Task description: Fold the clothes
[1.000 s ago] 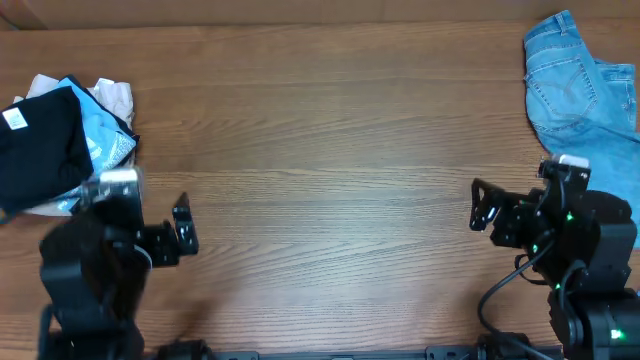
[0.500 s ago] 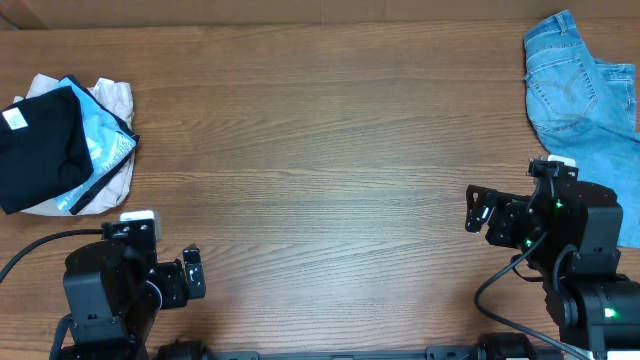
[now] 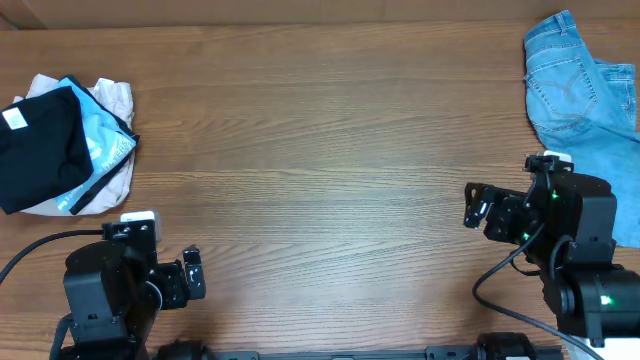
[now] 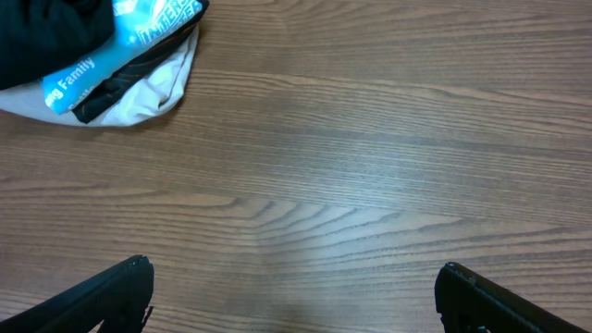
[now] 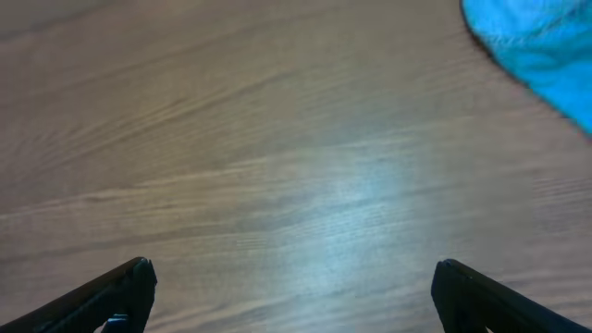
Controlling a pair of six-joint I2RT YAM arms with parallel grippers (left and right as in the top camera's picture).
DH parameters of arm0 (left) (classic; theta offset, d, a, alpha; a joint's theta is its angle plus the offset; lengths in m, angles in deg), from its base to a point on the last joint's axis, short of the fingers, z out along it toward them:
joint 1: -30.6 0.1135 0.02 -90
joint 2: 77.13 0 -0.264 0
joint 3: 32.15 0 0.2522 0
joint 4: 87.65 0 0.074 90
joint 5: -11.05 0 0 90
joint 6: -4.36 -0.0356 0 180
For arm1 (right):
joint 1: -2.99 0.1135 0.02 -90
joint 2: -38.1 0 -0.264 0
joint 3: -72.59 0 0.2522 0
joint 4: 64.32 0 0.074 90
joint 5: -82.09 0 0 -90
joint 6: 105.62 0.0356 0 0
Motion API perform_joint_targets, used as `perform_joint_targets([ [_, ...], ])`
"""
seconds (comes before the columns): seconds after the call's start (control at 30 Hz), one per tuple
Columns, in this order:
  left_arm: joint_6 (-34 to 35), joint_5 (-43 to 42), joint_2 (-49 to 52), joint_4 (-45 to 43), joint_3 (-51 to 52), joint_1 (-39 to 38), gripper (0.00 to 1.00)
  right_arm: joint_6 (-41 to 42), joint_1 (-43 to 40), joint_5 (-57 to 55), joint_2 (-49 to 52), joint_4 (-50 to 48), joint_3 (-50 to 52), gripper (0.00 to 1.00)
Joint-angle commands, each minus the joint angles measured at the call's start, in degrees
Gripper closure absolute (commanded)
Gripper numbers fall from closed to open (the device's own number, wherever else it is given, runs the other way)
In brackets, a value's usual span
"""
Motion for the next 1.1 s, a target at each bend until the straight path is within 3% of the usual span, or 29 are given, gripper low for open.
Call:
perform_joint_targets([
  [0.0, 0.98, 0.76, -0.48, -0.07, 0.35, -0.35, 0.00, -2.67, -0.15, -0.87, -3.82, -2.40, 1.75, 0.00],
  [0.2, 0.98, 0.76, -0.48, -0.07, 0.35, -0.35, 0.00, -2.64, -0.15, -1.90, -16.76, -11.65, 13.53, 0.00],
  [0.5, 0.98, 0.76, -0.48, -0.07, 0.35, -0.35, 0.00, -2.43, -0.09, 1.95, -41.33, -40.94, 41.55, 0.00],
  [0.7, 0.98, 0.76, -0.48, -0.07, 0.35, -0.35, 0.00, -3.13, -0.11, 0.63, -46.14, -55.15, 51.47, 0.00],
  [1.07, 0.98, 0.76, -0.48, -0.07, 0.35, -0.35, 0.00, -3.28, 0.26, 0.26, -46.10, -51.91, 54.97, 0.00],
])
